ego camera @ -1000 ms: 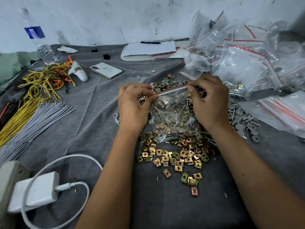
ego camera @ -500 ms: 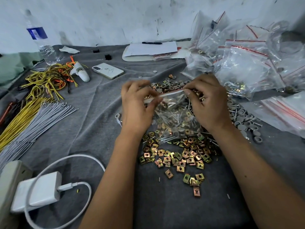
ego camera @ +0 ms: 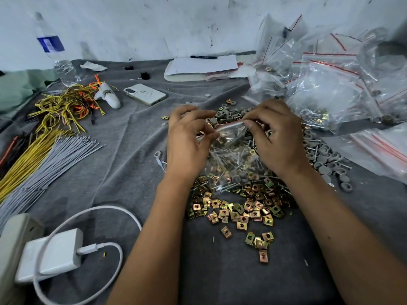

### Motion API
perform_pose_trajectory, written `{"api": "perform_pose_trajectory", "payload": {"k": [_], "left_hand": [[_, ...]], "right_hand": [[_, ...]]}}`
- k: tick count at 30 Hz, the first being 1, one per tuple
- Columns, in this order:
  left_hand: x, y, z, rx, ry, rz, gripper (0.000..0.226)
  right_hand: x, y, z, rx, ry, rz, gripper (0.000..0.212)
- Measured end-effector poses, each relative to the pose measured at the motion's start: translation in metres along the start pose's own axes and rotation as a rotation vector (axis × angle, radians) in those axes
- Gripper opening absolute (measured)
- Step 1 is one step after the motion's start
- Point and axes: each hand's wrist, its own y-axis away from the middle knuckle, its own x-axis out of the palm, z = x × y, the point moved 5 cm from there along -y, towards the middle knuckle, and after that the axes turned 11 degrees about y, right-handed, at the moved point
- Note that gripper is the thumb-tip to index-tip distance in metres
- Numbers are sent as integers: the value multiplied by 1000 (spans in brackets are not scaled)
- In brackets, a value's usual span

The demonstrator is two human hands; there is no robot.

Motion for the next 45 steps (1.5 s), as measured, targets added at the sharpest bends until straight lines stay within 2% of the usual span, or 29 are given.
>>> {"api": "perform_pose_trajectory", "payload": {"k": [7, 15, 29, 36, 41, 45], "left_hand": [[7, 2, -2, 39, -3, 29, 14], [10, 2, -7, 95, 1, 25, 10], [13, 3, -19, 160, 53, -14, 10], [15, 3, -22, 187, 48, -8, 6], [13, 3, -25, 174, 78, -51, 12], [11, 3, -23, 104, 109, -8, 10]], "right_hand": [[6, 0, 6, -63, 11, 55, 8], [9, 2, 9, -99, 4, 60, 8], [13, 3, 5, -63, -39, 101, 16], [20, 6, 11, -132, -36, 157, 8], [20, 7, 10, -75, -58, 161, 9], [18, 6, 8, -44, -98, 156, 13]]}}
